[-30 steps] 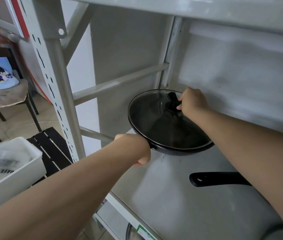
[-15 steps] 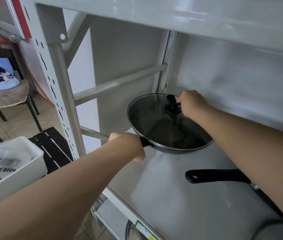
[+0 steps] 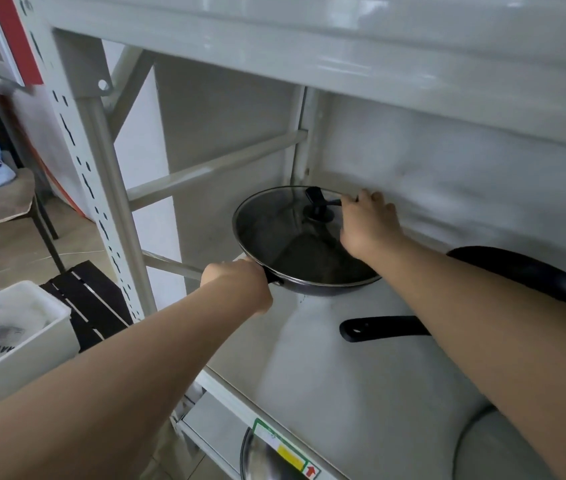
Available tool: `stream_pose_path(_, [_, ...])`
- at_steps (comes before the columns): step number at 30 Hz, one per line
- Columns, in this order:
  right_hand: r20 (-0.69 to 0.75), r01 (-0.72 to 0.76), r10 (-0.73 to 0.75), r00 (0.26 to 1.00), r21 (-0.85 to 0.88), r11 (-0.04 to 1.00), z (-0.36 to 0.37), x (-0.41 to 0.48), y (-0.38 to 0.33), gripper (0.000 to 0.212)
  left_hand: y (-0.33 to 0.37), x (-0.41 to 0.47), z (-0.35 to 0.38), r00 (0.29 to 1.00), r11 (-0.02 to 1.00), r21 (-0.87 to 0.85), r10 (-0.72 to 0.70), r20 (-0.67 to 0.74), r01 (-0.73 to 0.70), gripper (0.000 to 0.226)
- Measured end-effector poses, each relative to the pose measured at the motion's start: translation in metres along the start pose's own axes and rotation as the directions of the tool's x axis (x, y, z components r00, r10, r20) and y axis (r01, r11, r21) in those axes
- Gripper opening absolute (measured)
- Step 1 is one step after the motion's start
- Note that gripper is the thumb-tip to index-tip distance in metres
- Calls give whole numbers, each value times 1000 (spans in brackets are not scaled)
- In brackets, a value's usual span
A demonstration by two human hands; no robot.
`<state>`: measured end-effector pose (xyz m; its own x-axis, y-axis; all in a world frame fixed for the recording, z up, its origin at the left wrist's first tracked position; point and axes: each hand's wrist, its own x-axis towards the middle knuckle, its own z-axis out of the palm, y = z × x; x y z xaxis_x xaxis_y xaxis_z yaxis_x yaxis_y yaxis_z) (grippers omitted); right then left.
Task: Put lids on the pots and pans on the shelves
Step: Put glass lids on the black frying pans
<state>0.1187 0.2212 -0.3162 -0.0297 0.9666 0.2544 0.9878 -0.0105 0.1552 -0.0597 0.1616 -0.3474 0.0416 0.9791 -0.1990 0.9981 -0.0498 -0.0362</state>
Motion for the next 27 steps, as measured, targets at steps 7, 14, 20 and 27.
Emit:
stream_pose_path(7, [-22,-13,14,1000,44,999,-4,-31,5,53,19,-8,3,998,995,-66,-70,-8,69,54])
stream_pose_path(14, [-101,17,-7,995,98,995,-19,-90,47,38,75,-31,-11,975,993,-114,-2,-222,-24,52])
stream_pose_path(20, [-50,-149,153,987,72,986,-22,-185,112,29,147,-56,-6,935,931,-135,317,-155,-338,47])
stream_pose_path(27, [92,-353,351,932,6,936,-8,-309,165,30,177,-76,31,922,934,-29,348,-171,-357,45])
